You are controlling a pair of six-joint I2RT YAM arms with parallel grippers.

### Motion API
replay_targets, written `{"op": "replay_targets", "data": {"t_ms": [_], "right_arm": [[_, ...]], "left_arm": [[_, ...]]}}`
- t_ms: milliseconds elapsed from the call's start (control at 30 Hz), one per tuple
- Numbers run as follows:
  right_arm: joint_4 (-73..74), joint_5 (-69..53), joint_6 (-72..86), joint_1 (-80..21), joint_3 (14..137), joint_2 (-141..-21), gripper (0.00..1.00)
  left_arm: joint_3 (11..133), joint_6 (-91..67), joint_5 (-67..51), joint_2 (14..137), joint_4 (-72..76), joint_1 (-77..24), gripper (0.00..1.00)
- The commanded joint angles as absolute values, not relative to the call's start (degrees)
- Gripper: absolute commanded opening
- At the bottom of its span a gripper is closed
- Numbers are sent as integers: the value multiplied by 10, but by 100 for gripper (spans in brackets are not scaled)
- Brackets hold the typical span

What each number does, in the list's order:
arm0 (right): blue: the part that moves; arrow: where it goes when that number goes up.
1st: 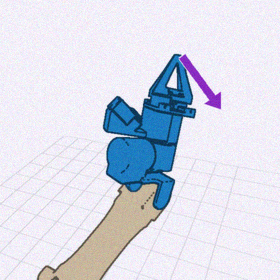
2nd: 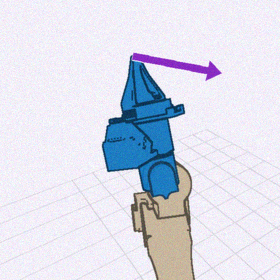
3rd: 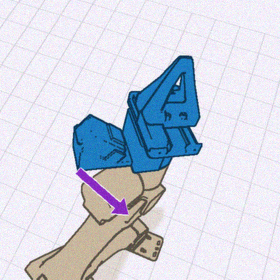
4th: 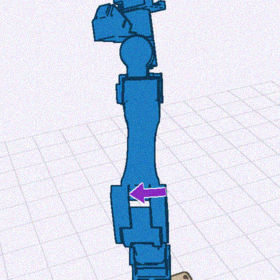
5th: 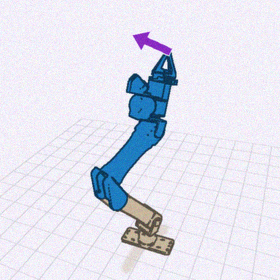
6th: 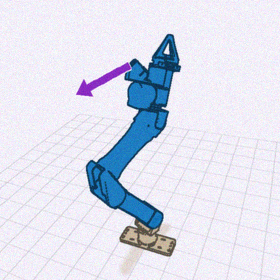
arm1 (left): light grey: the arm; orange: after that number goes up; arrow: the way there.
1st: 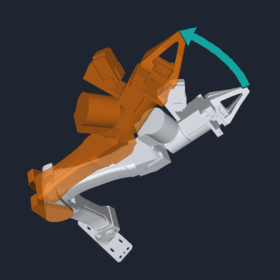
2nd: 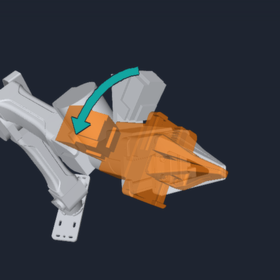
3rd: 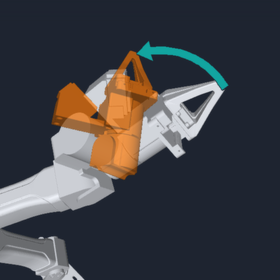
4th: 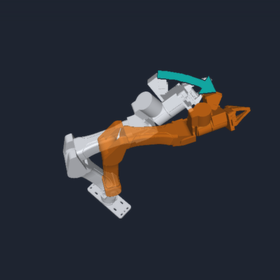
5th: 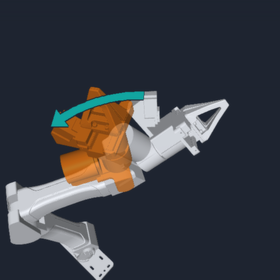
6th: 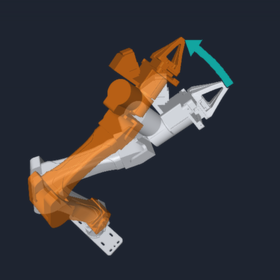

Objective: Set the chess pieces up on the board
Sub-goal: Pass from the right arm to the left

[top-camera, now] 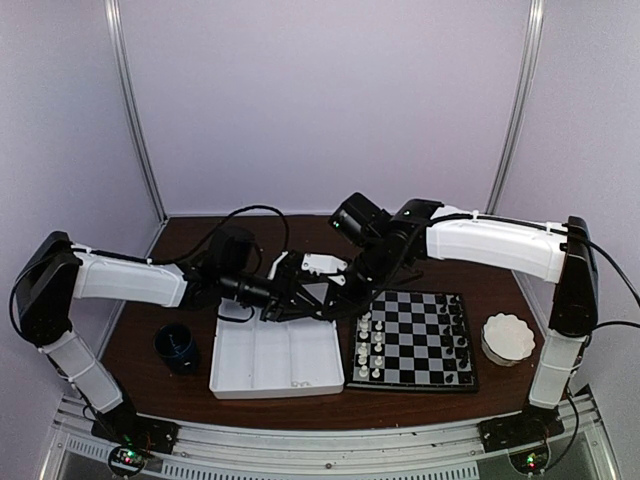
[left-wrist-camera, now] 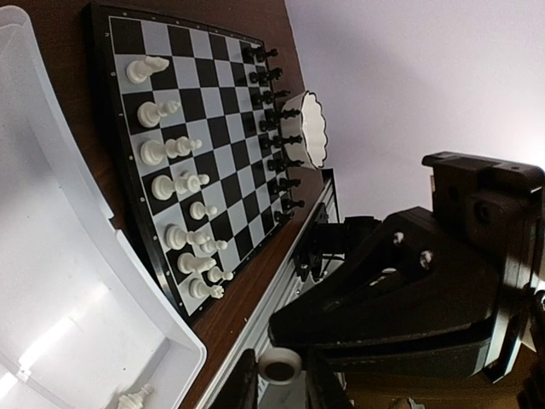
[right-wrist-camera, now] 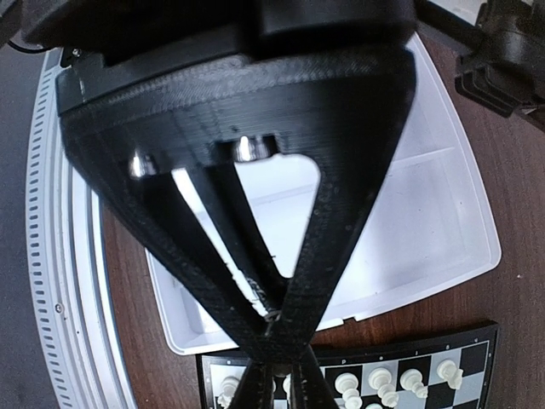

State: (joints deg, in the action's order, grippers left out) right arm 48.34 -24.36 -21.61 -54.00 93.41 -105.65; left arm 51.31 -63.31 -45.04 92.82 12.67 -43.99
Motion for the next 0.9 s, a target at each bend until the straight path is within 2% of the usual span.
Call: {"op": "replay_targets", "data": {"t_ms": [0,133,267,367,433,600,800,867], "right_arm": [[461,-245,-203,-542,943,-1040,1],[459,-246,-201,-542,943,-1038,1],[465,-240,-196,-539,945,-1031,5],[473,-255,-188,-522,942,-1009,18],[473,-297,-173,-494,937,-989,27],[414,-453,-67,-397,892,-956,41],[219,-668,131,-350,798,-985,49],[108,-713,246,-351,764,-994,50]], "left_arm": [[510,-665,-466,940,215,-444,19],[503,-683,-469,944,243,-443,17],[500,-681,-461,935,250,-442,15],[498,-677,-450,923,255,-439,15],[495,-679,-440,914,267,-435,15],[490,-682,-408,896,309,-430,15],[477,-703,-364,895,398,-427,15],[474,-710,-353,895,421,-426,15]]}}
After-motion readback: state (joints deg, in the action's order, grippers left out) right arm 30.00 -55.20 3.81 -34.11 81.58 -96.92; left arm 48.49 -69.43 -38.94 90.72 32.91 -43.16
